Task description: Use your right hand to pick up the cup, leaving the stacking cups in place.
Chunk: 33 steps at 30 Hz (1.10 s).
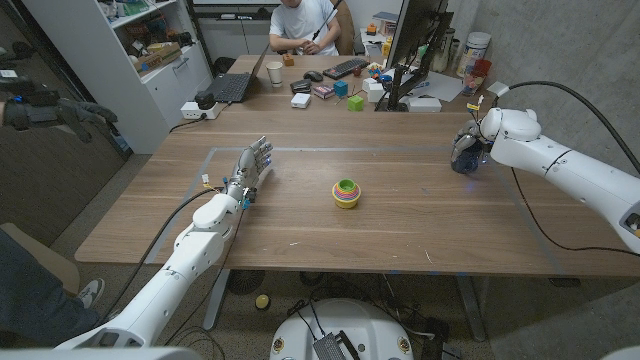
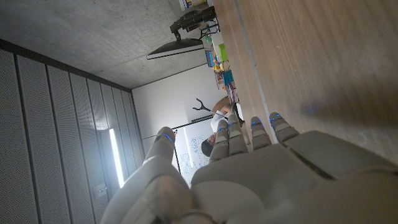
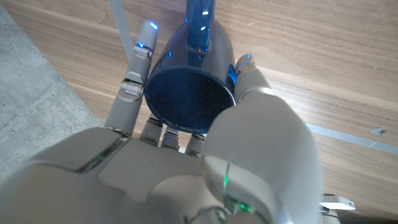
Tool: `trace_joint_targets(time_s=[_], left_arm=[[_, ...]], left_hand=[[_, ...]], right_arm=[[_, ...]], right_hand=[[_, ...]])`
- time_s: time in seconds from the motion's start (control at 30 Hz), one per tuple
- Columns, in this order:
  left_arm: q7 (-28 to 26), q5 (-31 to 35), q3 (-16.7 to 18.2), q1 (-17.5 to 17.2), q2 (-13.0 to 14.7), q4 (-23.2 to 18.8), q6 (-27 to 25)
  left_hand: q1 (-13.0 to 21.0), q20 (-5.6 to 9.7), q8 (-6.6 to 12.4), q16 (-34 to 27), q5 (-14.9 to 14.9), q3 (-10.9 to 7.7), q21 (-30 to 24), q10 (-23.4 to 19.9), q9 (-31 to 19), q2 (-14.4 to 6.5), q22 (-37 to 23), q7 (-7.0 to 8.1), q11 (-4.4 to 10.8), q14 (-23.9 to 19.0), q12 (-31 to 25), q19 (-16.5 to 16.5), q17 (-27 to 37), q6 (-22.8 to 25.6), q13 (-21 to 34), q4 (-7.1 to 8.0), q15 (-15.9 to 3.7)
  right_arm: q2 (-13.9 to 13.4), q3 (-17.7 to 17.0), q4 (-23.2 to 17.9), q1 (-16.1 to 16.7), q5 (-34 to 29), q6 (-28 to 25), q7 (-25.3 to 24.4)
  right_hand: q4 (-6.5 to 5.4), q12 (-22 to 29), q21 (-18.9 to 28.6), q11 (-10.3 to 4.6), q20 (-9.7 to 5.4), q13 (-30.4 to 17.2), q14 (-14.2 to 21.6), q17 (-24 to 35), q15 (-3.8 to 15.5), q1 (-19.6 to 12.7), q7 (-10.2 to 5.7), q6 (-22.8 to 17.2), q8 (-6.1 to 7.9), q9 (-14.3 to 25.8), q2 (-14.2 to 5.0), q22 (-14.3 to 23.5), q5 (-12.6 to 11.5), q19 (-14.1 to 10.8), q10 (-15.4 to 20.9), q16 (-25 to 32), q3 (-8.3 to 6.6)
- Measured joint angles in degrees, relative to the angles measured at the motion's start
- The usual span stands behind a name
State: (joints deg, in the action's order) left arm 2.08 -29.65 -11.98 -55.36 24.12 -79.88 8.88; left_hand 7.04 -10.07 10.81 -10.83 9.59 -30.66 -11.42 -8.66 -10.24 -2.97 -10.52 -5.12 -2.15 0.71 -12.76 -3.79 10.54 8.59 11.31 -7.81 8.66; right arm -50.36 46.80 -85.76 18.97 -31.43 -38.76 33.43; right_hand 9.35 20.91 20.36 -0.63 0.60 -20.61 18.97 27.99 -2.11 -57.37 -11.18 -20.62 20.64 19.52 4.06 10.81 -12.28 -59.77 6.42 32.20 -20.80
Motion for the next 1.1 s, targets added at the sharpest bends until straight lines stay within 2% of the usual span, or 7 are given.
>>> trace_joint_targets(time_s=[0.03,0.13,0.17,0.27,0.47,0.77,1.1], left_arm=[[0.0,0.0,0.0,0.0,0.0,0.0,0.0],[0.1,-0.1,0.0,0.0,0.0,0.0,0.1],[0.1,-0.1,0.0,0.0,0.0,0.0,0.1],[0.1,-0.2,0.1,-0.1,-0.1,0.0,0.3],[0.2,-0.3,0.2,-0.2,-0.1,0.0,0.5],[0.2,-0.3,0.4,-0.6,0.0,-0.2,0.6],[0.0,-0.4,0.4,-0.9,0.4,-1.0,0.6]], left_hand=[[0.0,-0.20,0.00,0.0,0.0,0.00,0.0,0.0,0.0,0.0,0.0,0.00,0.00,0.0,0.0,0.2,0.0,0.0,0.0,0.00,0.03],[0.0,-0.60,0.00,0.0,0.0,0.00,0.0,0.0,0.0,0.0,0.0,0.00,0.00,0.2,0.0,0.0,0.0,0.0,0.3,0.00,0.20],[0.0,-0.60,0.00,0.0,0.0,0.00,0.0,0.0,0.0,0.0,0.0,0.00,0.00,0.2,0.0,0.0,0.0,0.0,0.3,0.00,0.20],[0.0,-0.60,0.00,0.0,0.0,0.00,0.0,0.0,0.0,0.0,0.0,0.00,0.00,0.2,0.0,0.0,0.0,0.0,0.3,0.00,0.20],[0.0,-0.59,0.00,0.0,0.0,0.00,0.0,0.0,0.0,0.0,0.0,0.00,0.00,0.2,0.0,0.0,0.0,0.0,0.3,0.00,0.20],[0.0,-0.59,0.00,0.0,0.0,0.00,0.0,0.0,0.0,0.0,0.0,0.00,0.00,0.2,0.0,0.0,0.0,0.0,0.3,0.00,0.19],[0.0,-0.83,0.00,0.0,0.0,0.00,0.0,0.2,0.0,0.0,0.0,0.32,0.43,0.2,0.0,0.2,0.0,-0.3,0.3,0.00,0.19]], right_arm=[[0.0,0.0,-0.1,0.1,-0.1,-0.1,-0.1],[0.1,0.0,-0.2,0.2,-0.3,-0.4,-0.4],[0.1,0.0,-0.3,0.3,-0.4,-0.5,-0.5],[0.2,-0.1,-0.3,0.4,-0.4,-0.7,-0.6],[0.5,-0.3,-0.4,0.6,-0.4,-1.1,-1.0],[1.1,-1.1,-0.1,1.1,1.1,-1.3,-2.8],[1.5,-1.7,-0.1,1.5,2.7,-1.5,-4.1]], right_hand=[[0.12,0.6,0.3,-0.20,-0.72,-0.5,0.3,0.6,-0.30,0.0,0.10,-0.5,0.41,0.5,0.00,0.0,0.0,-0.7,0.6,0.7,0.25],[0.12,2.0,1.2,-0.63,-0.85,-1.9,1.4,2.0,-0.77,-0.4,0.12,-2.0,1.25,1.8,0.37,0.0,0.0,-1.0,2.5,1.9,0.26],[0.12,2.5,1.4,-0.73,-1.65,-2.3,1.7,2.4,-1.06,-0.4,0.23,-2.5,1.61,2.1,0.37,0.0,0.0,-1.8,3.2,2.2,0.26],[0.12,4.0,1.9,-1.12,-1.67,-3.6,2.4,2.5,-1.77,-0.7,-0.03,-3.6,2.67,3.2,0.67,0.2,0.0,-1.8,5.2,2.6,0.26],[0.12,10.3,5.2,-2.41,-1.66,-8.8,4.9,2.5,-2.52,-2.6,-1.25,-7.0,6.61,7.8,2.57,0.7,0.0,-1.8,13.1,2.6,0.26],[0.20,16.6,10.0,-2.22,-1.65,-10.1,7.2,2.5,-2.68,-4.6,-0.58,-9.0,10.07,13.2,4.61,1.6,-0.3,-1.8,13.7,2.7,0.81],[0.16,17.7,14.5,-1.62,-1.65,-10.1,7.2,2.6,-2.67,-4.9,1.19,-8.1,10.75,17.4,4.89,2.1,-2.4,-1.8,14.3,4.7,0.78]])
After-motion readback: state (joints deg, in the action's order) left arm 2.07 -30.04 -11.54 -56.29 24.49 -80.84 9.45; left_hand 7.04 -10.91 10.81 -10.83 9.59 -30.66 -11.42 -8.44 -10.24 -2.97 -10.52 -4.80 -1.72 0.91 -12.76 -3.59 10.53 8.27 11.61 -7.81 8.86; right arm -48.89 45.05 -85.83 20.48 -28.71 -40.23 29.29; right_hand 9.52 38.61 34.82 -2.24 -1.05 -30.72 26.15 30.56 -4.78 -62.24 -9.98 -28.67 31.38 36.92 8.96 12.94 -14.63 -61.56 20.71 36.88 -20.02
